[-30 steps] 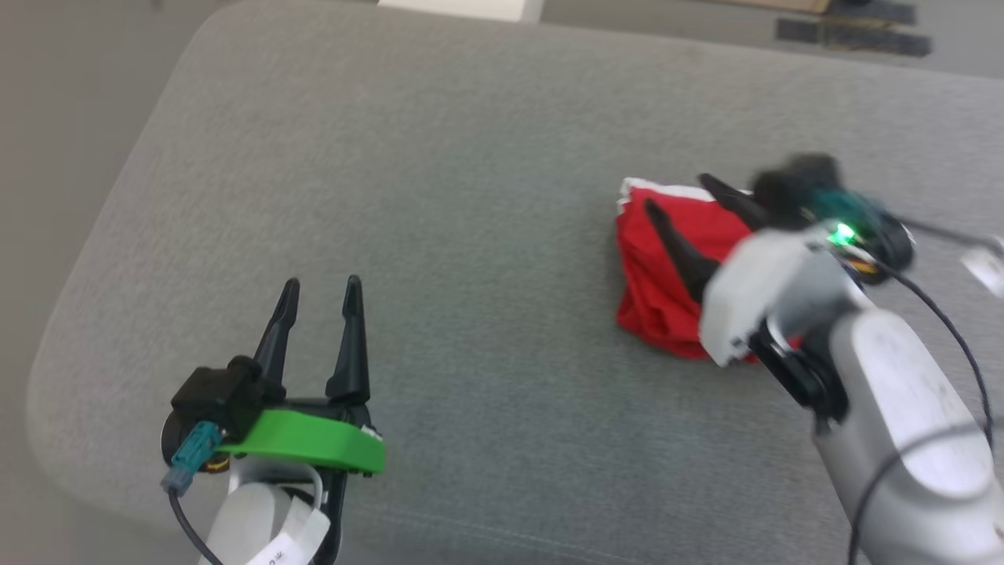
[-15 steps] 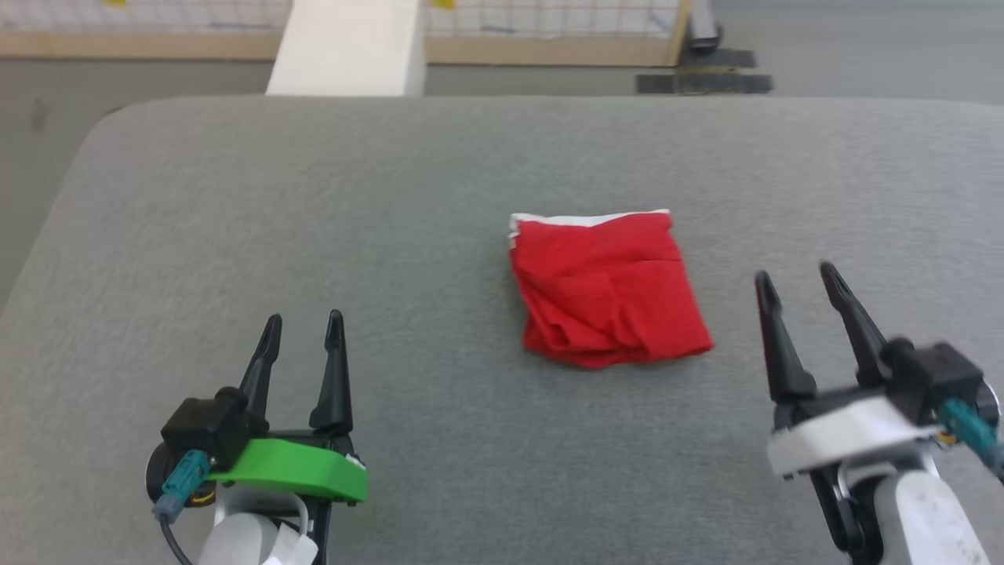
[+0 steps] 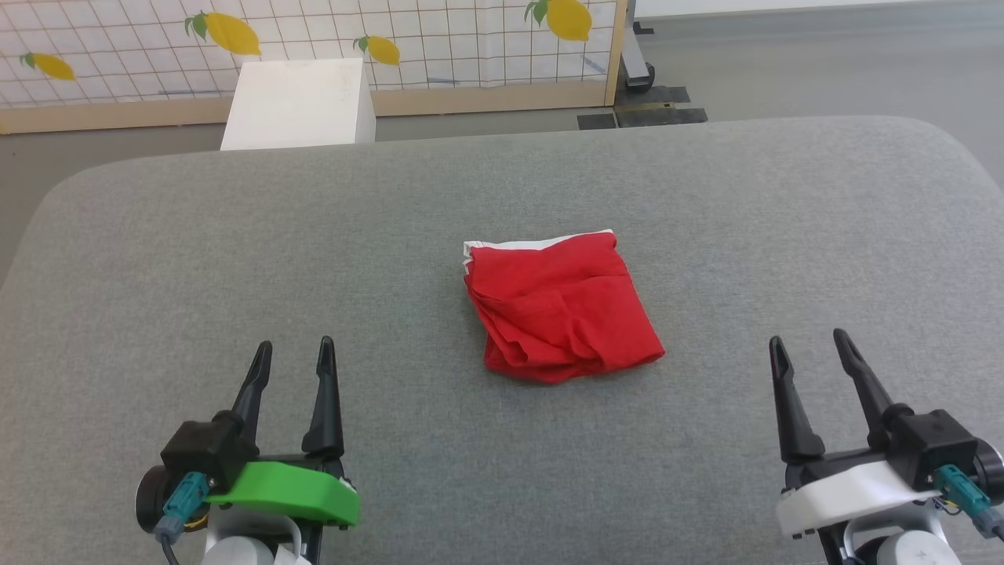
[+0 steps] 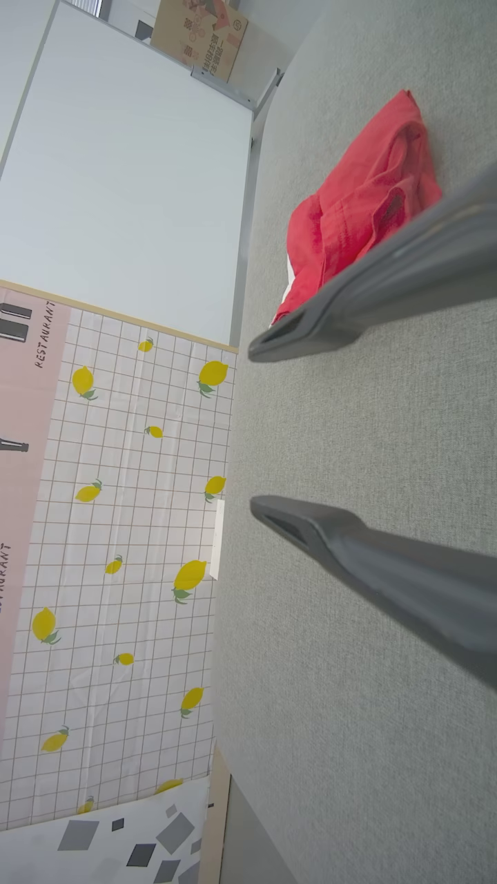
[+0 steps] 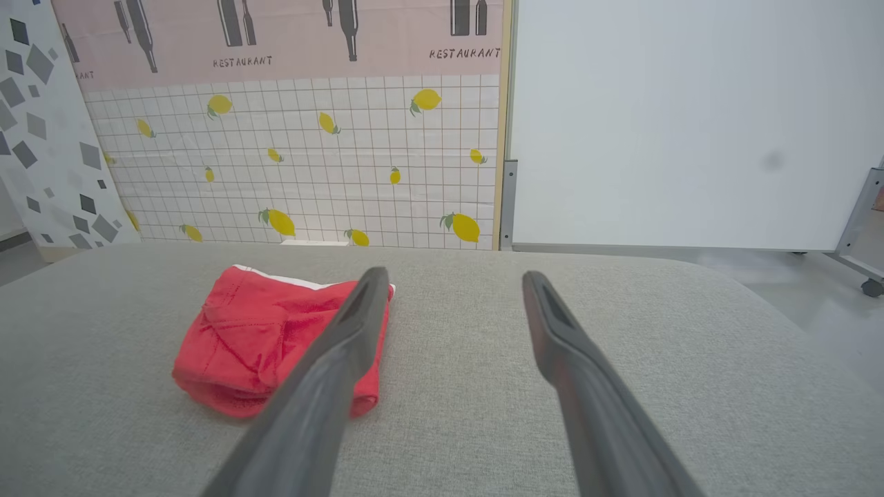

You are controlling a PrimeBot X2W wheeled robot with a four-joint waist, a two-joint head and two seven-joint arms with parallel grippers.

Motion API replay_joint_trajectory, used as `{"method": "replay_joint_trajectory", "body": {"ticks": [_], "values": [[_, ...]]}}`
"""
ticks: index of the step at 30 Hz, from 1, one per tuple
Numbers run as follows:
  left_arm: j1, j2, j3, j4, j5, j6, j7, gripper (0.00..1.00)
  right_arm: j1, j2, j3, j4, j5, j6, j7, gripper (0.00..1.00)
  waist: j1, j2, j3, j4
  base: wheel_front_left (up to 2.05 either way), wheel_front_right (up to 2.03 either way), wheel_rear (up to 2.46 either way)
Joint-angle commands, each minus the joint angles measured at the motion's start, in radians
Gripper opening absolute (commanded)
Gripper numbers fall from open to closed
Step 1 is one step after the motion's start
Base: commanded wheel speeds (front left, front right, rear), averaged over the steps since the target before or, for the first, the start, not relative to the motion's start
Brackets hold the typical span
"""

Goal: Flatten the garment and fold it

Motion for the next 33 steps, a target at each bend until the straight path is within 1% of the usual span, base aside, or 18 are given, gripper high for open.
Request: {"method": "replay_joint_trajectory", "body": {"ticks": [1,13,16,18,20,21,22,23,25,27,29,30,33], "values": [[0.017,-0.002,0.001,0.002,0.005,-0.004,-0.005,1.0,0.012,0.0,0.004,0.002,-0.005,-0.002,-0.009,1.0,0.0,-0.0001,0.001,0.003,0.0,0.0,0.0],[0.0,-0.002,-0.001,-0.002,0.012,-0.009,-0.005,1.0,-0.006,-0.009,0.008,0.001,-0.002,-0.002,-0.008,1.0,0.0,-0.0001,0.034,0.03,0.0,0.0,0.0],[-0.011,-0.002,-0.006,-0.005,0.013,-0.009,-0.005,1.0,-0.045,-0.017,0.023,0.014,0.051,-0.002,0.031,1.0,0.0,-0.0001,0.05,0.039,0.0,0.0,0.0],[-0.02,-0.002,-0.009,-0.007,0.015,-0.01,-0.005,1.0,-0.094,-0.016,0.025,0.041,0.166,-0.002,0.101,1.0,0.0,-0.0001,0.062,0.048,0.0,0.0,0.0],[-0.03,-0.002,-0.011,-0.009,0.017,-0.012,-0.005,1.0,-0.152,-0.006,0.01,0.074,0.337,-0.002,0.213,1.0,0.0,-0.0001,0.074,0.059,0.0,0.0,0.0],[-0.035,-0.002,-0.014,-0.011,0.018,-0.013,-0.005,1.0,-0.187,-0.004,0.0,0.096,0.425,-0.002,0.284,1.0,0.0,-0.0001,0.082,0.068,0.0,0.0,0.0],[-0.04,-0.002,-0.016,-0.013,0.018,-0.014,-0.005,1.0,-0.215,-0.004,-0.013,0.115,0.486,-0.002,0.337,1.0,0.0,-0.0001,0.088,0.075,0.0,0.0,0.0],[-0.046,-0.002,-0.02,-0.016,0.018,-0.014,-0.005,1.0,-0.248,-0.002,-0.038,0.149,0.567,-0.002,0.416,1.0,0.0,-0.0001,0.098,0.086,0.0,0.0,0.0],[-0.058,-0.002,-0.027,-0.022,0.018,-0.014,-0.005,1.0,-0.311,-0.001,-0.09,0.218,0.674,-0.002,0.545,1.0,0.0,-0.0001,0.12,0.108,0.0,0.0,0.0],[-0.072,-0.002,-0.034,-0.027,0.016,-0.014,-0.005,1.0,-0.377,-0.004,-0.142,0.302,0.73,-0.002,0.662,1.0,0.0,-0.0001,0.139,0.129,0.0,0.0,0.0],[-0.086,-0.002,-0.044,-0.031,0.012,-0.013,-0.005,1.0,-0.439,-0.007,-0.201,0.396,0.756,-0.002,0.762,1.0,0.0,-0.0001,0.16,0.156,0.0,0.0,0.0],[-0.093,-0.002,-0.05,-0.033,0.009,-0.012,-0.005,1.0,-0.473,-0.011,-0.227,0.44,0.759,-0.002,0.808,1.0,0.0,-0.0001,0.171,0.171,0.0,0.0,0.0],[-0.11,-0.002,-0.064,-0.04,-0.002,-0.004,-0.005,1.0,-0.55,-0.02,-0.284,0.538,0.745,-0.002,0.896,1.0,0.0,-0.0001,0.2,0.209,0.0,0.0,0.0]]}}
